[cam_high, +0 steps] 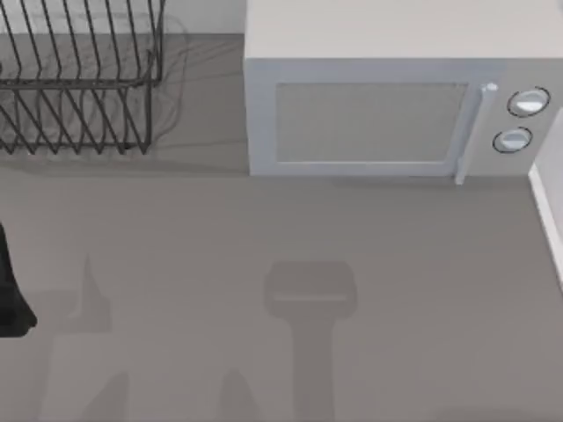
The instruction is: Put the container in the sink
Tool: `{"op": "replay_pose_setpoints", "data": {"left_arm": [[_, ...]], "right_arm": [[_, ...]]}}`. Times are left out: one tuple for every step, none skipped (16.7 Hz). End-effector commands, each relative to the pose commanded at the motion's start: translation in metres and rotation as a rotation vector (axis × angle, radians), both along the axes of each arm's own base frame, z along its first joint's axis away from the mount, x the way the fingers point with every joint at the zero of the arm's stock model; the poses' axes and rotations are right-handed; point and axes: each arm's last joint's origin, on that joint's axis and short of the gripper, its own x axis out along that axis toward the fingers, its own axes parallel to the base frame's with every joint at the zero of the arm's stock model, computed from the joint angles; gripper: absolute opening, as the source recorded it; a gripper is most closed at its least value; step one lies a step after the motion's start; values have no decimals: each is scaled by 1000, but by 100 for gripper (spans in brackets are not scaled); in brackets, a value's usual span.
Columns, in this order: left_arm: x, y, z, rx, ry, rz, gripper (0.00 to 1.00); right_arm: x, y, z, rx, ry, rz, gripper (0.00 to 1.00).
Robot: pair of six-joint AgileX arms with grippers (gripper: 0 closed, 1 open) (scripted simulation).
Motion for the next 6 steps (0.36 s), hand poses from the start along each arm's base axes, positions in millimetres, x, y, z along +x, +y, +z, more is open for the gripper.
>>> {"op": "replay_pose_setpoints", "data": {"left_arm": [[0,0,0,0,0,0,100],[0,0,0,0,0,0,100],[0,0,0,0,0,0,100],[0,0,0,0,0,0,100],[0,0,0,0,0,0,100],[0,0,0,0,0,0,100]], "right_arm": [[0,0,0,0,0,0,100],[0,0,0,0,0,0,100],[0,0,0,0,0,0,100],[0,0,0,0,0,0,100],[0,0,0,0,0,0,100],[0,0,0,0,0,0,100]]}}
